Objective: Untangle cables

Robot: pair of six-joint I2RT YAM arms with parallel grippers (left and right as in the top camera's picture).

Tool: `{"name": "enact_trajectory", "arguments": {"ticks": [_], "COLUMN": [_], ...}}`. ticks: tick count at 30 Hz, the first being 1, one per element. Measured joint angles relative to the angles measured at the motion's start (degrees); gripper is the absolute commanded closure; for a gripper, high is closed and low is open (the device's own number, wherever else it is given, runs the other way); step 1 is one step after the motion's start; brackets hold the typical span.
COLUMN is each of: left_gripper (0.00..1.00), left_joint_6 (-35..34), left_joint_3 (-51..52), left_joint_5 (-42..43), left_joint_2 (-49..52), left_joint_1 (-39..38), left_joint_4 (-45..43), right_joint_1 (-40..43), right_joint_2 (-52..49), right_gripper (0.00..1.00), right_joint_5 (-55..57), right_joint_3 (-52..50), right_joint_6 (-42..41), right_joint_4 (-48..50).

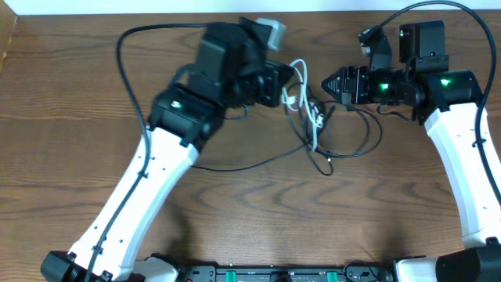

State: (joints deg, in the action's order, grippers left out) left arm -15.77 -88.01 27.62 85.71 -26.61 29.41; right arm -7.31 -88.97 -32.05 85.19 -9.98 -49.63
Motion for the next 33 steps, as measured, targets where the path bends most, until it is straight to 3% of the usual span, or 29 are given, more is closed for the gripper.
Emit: {"name": "enact_trajectory", "arguments": {"ticks": [7,15,24,29,33], "left_gripper": [0.92,0.92,0.92,0.92,0.92], "left_joint_6": [-4.59,-8.07,-11.21,-11.96,-12.87], "left_joint_3": [0.0,0.0,0.0,0.0,0.0], "left_joint_5": [17.35,31.93,37.07,37.68,38.12], "left_joint_2": [0.0,0.0,0.0,0.0,0.0], "left_joint_1": [8.5,9.6,11.15,12.07,12.04], "left_joint_4": [-3.48,-8.41,-8.81,-8.76,-8.68], "right_joint_1": [-0.31,-5.35,-6.58,-6.58,-6.58], "right_joint_2": [0.0,0.0,0.0,0.0,0.0], "right_gripper": [0.36,0.38,0.4,0.51,0.55], "right_joint_5": [-6.49,-10.27,-12.15,-13.27,-14.08], "right_joint_3": [-0.09,-0.09,-0.09,-0.11,-0.15], "right_joint_6": [3.69,6.29,6.58,6.6,5.84], "right_joint_4": [4.37,10.27,14.36,16.7,19.26]}}
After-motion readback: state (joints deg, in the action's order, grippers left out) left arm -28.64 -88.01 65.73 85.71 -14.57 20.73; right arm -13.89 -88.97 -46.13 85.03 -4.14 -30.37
